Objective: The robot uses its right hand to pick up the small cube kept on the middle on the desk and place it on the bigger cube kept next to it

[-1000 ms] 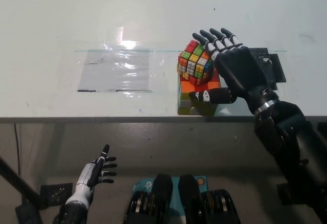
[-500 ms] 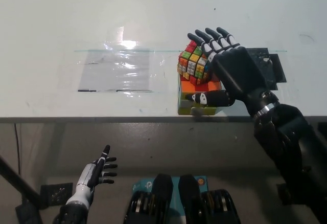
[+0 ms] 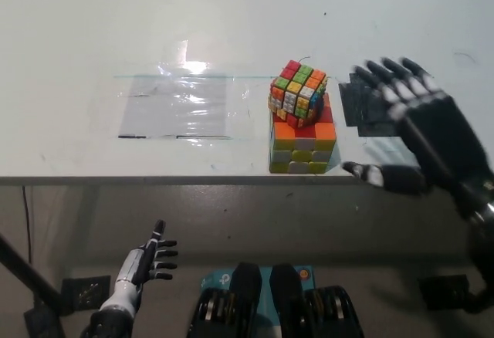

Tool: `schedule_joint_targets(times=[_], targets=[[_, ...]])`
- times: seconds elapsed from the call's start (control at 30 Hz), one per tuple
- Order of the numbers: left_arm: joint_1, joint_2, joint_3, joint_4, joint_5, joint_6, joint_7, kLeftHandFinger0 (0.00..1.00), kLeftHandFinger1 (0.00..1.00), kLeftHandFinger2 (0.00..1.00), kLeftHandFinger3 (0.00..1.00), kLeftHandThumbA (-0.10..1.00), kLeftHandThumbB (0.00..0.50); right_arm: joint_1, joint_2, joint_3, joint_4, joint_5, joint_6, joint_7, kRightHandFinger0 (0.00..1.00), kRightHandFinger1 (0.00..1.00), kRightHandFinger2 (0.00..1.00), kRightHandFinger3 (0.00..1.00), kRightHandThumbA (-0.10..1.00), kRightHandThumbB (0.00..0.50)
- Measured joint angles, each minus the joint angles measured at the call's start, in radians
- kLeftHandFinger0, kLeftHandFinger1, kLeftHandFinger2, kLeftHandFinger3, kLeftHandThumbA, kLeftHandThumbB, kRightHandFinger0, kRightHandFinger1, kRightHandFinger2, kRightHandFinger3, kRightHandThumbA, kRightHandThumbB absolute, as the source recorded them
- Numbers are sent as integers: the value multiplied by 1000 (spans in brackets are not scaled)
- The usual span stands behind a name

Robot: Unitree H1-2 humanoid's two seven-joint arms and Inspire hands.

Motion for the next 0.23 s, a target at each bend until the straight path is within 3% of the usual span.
schedule_joint_targets(times=[0.23], targets=[[2,-2,1,0,0,-3,0,632,611,673,676,945,105,197,18,-86,-129,42,5,6,1000,1000,1000,1000,848,500]])
